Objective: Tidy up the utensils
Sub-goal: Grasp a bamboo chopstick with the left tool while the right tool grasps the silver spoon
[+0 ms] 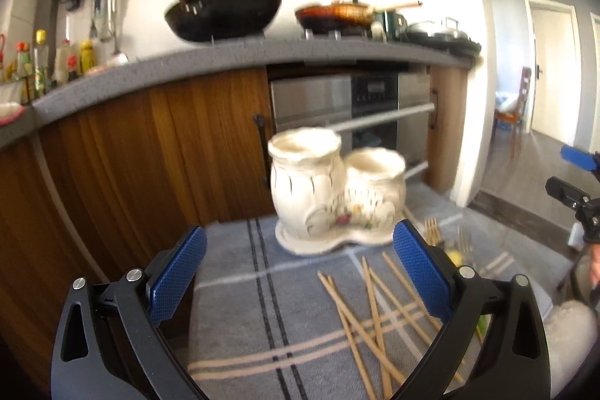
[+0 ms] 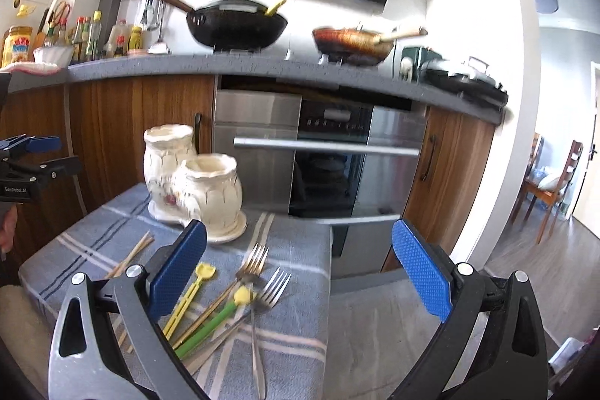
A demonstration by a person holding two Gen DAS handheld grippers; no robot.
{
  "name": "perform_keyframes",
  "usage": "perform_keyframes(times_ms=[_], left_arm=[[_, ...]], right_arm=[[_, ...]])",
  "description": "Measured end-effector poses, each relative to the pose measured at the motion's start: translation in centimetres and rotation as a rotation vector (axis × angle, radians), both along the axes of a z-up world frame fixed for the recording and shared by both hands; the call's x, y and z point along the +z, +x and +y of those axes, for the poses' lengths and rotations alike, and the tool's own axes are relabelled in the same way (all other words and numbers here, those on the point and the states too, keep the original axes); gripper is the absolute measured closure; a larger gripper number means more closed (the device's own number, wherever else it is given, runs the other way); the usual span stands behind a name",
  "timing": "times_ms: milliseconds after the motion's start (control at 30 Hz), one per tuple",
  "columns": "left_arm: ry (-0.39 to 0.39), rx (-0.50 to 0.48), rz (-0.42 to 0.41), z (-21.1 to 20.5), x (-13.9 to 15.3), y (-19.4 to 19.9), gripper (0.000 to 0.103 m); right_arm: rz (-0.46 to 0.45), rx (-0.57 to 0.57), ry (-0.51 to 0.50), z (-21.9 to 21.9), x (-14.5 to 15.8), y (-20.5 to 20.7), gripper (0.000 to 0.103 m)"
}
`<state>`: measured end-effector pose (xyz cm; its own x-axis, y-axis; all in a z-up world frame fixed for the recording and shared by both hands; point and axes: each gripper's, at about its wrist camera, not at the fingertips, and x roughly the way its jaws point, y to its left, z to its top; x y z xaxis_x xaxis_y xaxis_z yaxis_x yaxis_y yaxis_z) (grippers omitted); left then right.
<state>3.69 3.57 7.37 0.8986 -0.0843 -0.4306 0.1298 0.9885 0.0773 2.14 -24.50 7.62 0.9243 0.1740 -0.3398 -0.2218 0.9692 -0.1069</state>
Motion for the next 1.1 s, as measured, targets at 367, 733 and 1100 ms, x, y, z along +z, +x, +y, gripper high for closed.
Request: perform_keyframes(times_ms=[367,733,1100], left_arm=[[-0.048,-0.081,0.367,-1.6,-7.5,3.0,0.018],[-0.033,-0.111,0.496,-4.2,-9.5,3.3,0.065],[0.056,-0.055,0.496,-4.5,-9.8,4.7,0.091]], right_arm=[[0.284,0.038,0.012,0.2,-5.1,2.2,0.012],[0.400,0.063,0.037,0.4,-7.5,2.2,0.029],[0.454,0.085,0.032,0.3,-8.2,3.4,0.063]])
